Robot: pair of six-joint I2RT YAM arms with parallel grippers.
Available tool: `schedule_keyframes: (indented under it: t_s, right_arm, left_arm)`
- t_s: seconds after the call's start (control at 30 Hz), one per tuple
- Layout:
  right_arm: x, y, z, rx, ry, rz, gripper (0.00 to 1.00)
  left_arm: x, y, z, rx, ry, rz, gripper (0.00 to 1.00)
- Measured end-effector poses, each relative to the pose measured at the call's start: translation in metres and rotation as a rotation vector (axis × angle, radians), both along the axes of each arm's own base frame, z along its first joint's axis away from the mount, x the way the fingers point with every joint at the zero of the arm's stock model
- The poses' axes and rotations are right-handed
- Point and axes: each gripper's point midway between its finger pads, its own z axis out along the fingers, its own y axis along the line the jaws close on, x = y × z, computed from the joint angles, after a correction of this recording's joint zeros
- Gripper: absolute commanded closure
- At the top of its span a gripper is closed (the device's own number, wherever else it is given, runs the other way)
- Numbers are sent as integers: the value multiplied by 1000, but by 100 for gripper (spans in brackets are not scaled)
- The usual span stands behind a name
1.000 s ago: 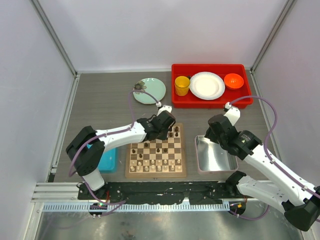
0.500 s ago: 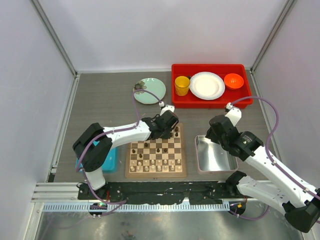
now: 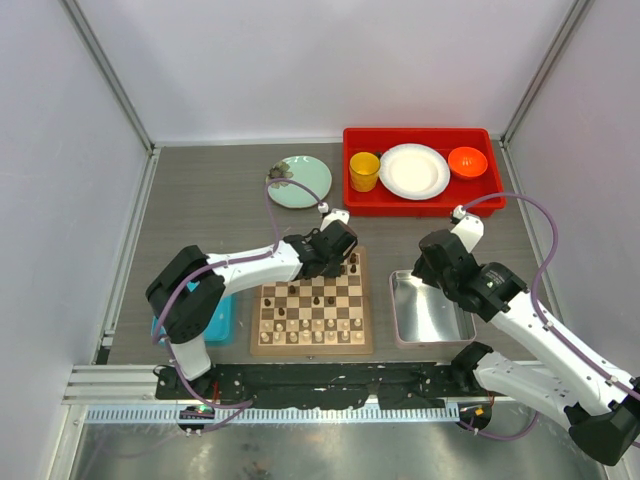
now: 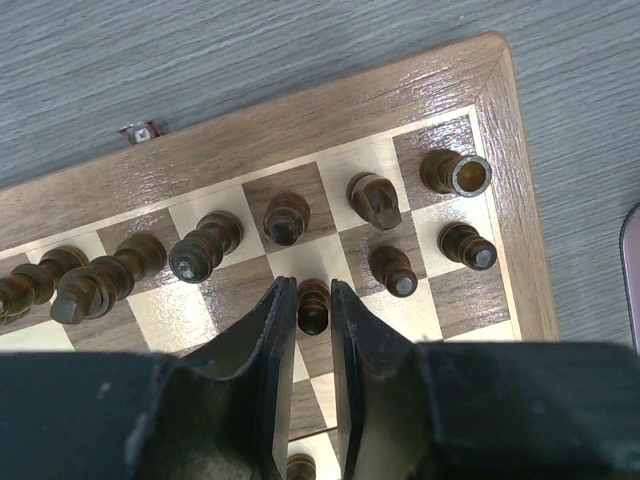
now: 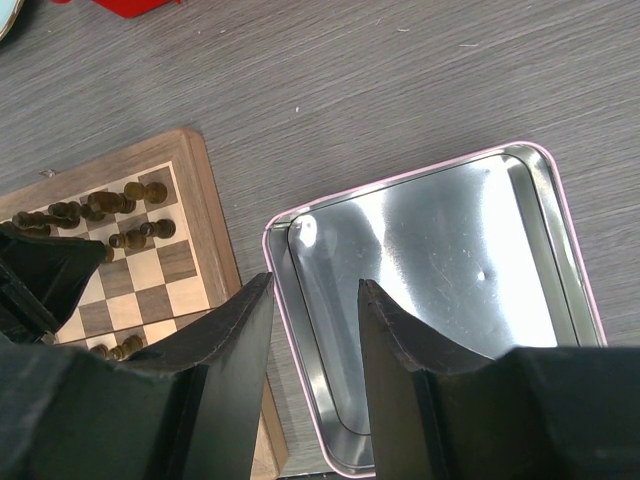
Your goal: Set up the chess pieces on the board
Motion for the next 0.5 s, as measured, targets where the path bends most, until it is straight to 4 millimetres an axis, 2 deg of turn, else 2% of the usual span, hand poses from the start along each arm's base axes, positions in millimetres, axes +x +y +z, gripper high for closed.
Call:
schedule_keyframes:
  t_s: [0.5]
  right_arm:
    - [-1,0,-2,0,5,1,55]
  left_arm:
    - [2,-2,-3,1,-3,2,75]
